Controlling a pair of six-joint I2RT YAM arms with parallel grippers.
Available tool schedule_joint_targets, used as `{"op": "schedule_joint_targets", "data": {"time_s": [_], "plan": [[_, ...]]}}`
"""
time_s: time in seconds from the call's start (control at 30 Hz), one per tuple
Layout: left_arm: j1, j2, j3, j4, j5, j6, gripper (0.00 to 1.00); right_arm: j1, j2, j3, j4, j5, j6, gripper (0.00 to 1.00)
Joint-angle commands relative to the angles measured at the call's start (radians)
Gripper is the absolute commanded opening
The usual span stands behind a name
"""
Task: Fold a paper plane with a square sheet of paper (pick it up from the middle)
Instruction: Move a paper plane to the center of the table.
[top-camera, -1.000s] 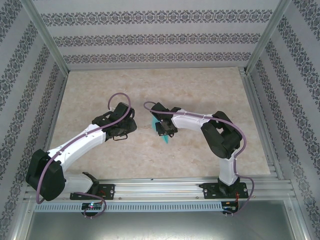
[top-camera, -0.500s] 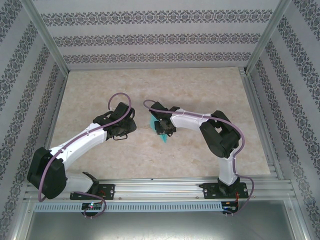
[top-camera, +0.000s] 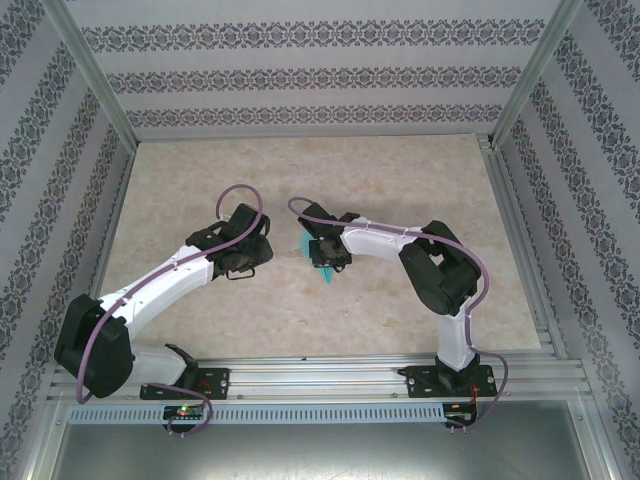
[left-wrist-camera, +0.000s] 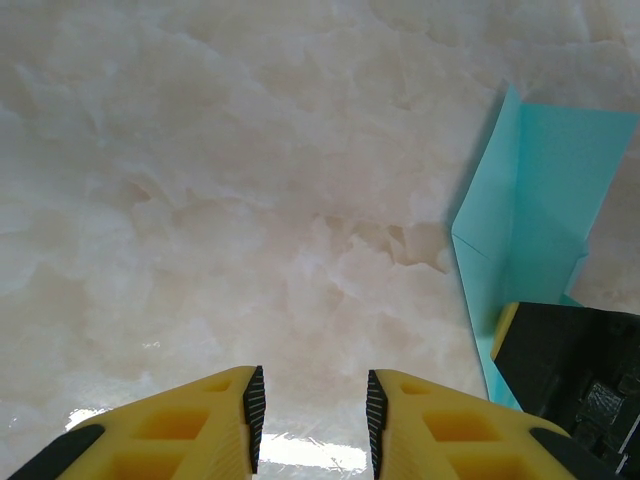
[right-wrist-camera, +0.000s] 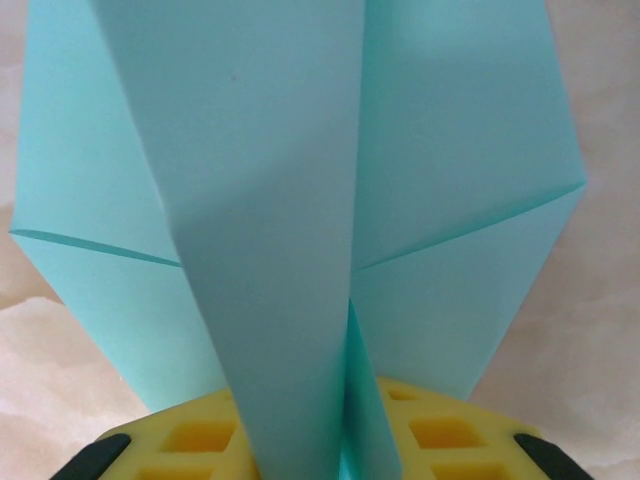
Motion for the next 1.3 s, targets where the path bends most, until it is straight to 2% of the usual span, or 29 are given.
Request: {"op": "schedule_joint_targets", "data": {"time_s": [0.0, 0.5, 0.67, 1.27], "plan": [[0.016, 0.0, 0.03, -0.041, -0.026, -0.004, 0.36, -0.008, 0.063, -0.014, -0.005, 0.004, 0.019, 0.29], [0.015, -0.011, 0.038, -0.053, -0.046, 0.015, 0.36, -0.011, 0.053, 0.025, -0.019, -0.016, 0.011, 0.3], [0.015, -0.035, 0.031, -0.053, -0.064, 0.02, 0.37, -0.01, 0.027, 0.036, -0.025, -0.018, 0.005, 0.34], [0.017, -0.103, 0.003, -0.086, -0.125, 0.041, 0.38, -0.006, -0.218, 0.027, -0.075, 0.017, -0.028, 0.48]]}}
